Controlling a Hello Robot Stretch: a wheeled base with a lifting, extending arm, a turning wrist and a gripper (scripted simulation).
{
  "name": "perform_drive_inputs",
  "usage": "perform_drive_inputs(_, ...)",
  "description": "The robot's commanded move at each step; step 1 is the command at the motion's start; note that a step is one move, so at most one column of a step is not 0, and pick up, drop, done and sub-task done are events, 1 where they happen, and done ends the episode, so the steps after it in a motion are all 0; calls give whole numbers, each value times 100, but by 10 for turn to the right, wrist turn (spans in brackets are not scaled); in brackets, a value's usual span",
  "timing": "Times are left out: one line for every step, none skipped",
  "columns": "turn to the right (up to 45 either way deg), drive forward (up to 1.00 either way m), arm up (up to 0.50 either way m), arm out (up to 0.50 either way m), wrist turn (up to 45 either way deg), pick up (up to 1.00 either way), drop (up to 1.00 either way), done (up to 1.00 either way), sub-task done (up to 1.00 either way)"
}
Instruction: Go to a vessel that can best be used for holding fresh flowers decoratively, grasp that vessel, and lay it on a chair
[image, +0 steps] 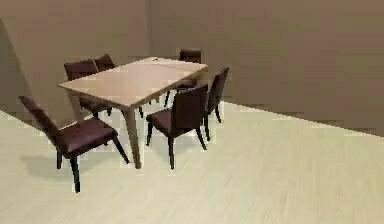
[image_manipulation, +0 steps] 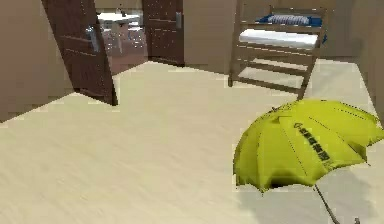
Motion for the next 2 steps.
perform_drive_inputs(450, 0, 0, 0, 0, 0, 0, 0, 0)
perform_drive_inputs(330, 0, 0, 0, 0, 0, 0, 0, 0)
